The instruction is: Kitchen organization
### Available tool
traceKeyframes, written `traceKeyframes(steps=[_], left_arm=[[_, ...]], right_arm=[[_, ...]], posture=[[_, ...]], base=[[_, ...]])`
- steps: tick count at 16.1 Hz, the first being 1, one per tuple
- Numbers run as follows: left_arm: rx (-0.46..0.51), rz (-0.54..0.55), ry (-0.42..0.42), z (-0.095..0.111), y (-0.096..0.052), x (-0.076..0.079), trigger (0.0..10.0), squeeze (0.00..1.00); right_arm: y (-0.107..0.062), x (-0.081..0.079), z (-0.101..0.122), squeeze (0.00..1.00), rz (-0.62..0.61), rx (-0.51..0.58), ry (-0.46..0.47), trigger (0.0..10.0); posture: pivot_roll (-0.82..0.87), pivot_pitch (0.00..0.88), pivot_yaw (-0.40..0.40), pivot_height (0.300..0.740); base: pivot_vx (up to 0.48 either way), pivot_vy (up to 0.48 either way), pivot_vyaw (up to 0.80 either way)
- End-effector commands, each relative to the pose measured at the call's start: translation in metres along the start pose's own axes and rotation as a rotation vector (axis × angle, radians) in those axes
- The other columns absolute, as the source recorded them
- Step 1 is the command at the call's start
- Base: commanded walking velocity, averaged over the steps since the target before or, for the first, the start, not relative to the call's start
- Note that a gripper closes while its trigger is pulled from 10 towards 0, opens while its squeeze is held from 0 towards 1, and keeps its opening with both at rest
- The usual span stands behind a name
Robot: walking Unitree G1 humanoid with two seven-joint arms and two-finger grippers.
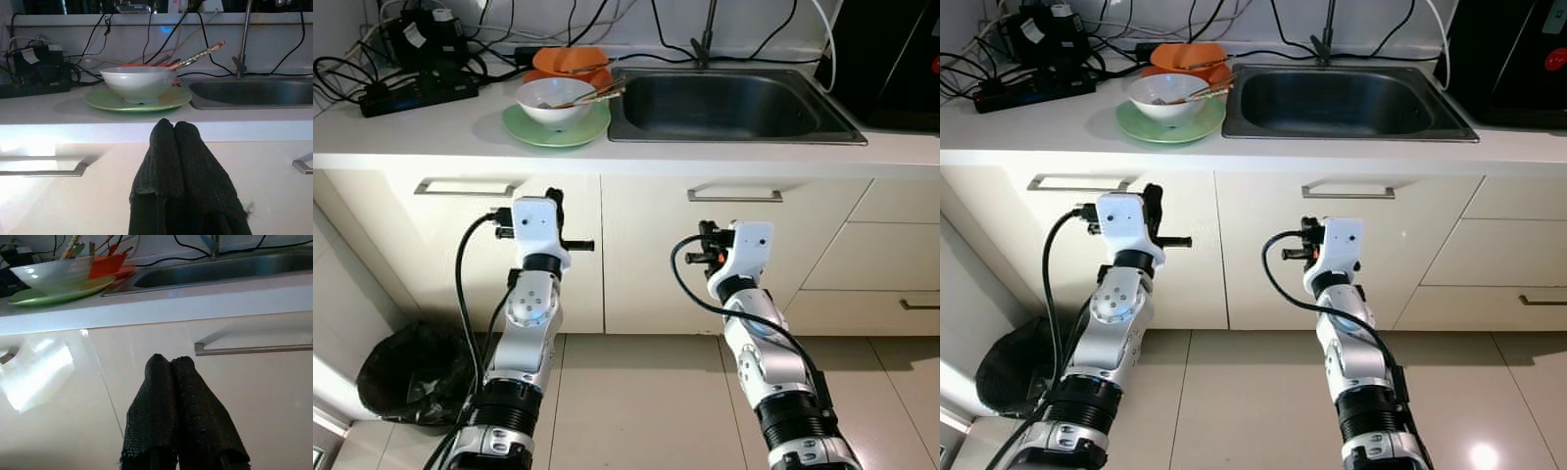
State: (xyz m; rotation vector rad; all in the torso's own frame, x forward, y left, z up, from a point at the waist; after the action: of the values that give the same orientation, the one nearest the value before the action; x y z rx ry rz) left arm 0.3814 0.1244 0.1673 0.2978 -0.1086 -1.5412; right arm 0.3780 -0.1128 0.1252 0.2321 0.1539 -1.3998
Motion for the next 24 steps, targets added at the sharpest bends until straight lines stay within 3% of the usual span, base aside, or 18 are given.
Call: traceKeyframes(steps=[1, 8, 24], left_arm=[[-0.002, -0.007, 0.002, 0.0001, -0.0011, 0.0020, 10.0, 0.00], [-0.007, 0.000, -0.003, -0.0015, -0.0021, 0.0009, 10.0, 0.00], [0.002, 0.026, -0.008, 0.0006, -0.0013, -0.0050, 10.0, 0.00]], right_arm=[[0.0011, 0.0004, 0.0069, 0.00, -0.001, 0.019, 0.000, 10.0], [0.0026, 0.0048, 0.0096, 0.00, -0.015, 0.020, -0.008, 10.0], [0.0035, 0.0030, 0.0102, 0.00, -0.010, 0.023, -0.002, 10.0]], posture=[[0.01, 0.045, 0.010, 0.740], [0.02, 0.054, 0.002, 0.740], [0.01, 0.060, 0.002, 0.740]], base=[[0.000, 0.000, 0.00], [0.107, 0.000, 0.00], [0.340, 0.000, 0.00]])
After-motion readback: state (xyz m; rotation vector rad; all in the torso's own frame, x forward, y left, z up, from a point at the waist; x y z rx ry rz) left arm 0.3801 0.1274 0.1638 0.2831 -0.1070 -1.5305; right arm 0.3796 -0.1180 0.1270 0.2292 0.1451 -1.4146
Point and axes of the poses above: a point about 5 cm out from each wrist's last joint towards the gripper, its own y axis pointing out of the wrist towards the gripper, its own z axis along the axis of the wrist's last joint, x = y × z, the point moved 4 cm from there along y, pointing out of the wrist towards the gripper, and after that the axes turned 6 degrees about y, right-handed, at the moved point
